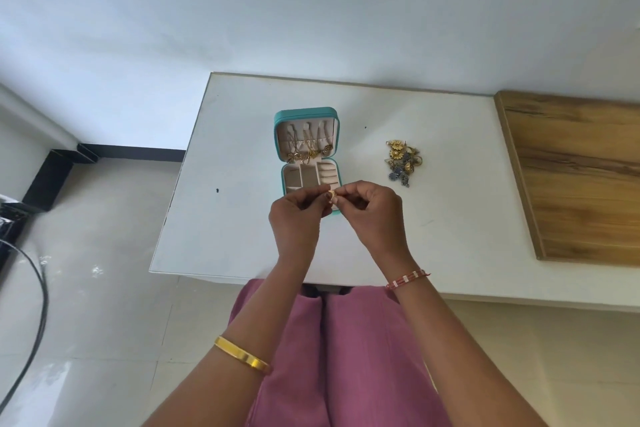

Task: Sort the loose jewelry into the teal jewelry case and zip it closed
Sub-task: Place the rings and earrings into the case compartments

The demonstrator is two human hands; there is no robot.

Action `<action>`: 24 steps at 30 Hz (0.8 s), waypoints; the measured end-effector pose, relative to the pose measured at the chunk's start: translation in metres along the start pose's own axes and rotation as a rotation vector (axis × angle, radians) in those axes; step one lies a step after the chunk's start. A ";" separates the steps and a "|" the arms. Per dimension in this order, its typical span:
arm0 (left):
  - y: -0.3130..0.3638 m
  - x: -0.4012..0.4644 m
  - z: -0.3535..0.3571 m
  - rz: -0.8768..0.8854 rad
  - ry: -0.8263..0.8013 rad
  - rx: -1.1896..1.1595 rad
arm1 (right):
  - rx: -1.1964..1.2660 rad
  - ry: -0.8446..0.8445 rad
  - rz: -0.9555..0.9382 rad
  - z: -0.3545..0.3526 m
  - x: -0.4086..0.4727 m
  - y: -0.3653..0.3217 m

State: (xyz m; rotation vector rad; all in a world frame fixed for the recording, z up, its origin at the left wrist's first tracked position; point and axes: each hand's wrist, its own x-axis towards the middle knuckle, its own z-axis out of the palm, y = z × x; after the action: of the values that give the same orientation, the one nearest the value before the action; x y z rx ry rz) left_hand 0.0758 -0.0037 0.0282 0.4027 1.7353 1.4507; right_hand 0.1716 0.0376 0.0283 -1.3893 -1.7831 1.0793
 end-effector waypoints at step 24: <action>-0.060 0.024 -0.038 0.232 0.162 0.475 | -0.810 -0.152 -0.584 0.028 0.062 0.015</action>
State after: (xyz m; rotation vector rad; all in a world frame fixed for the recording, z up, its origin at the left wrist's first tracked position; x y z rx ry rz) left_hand 0.0479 -0.0296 -0.0367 0.7761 2.2282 1.2410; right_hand 0.1389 0.0926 0.0009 -1.0538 -2.6678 0.1348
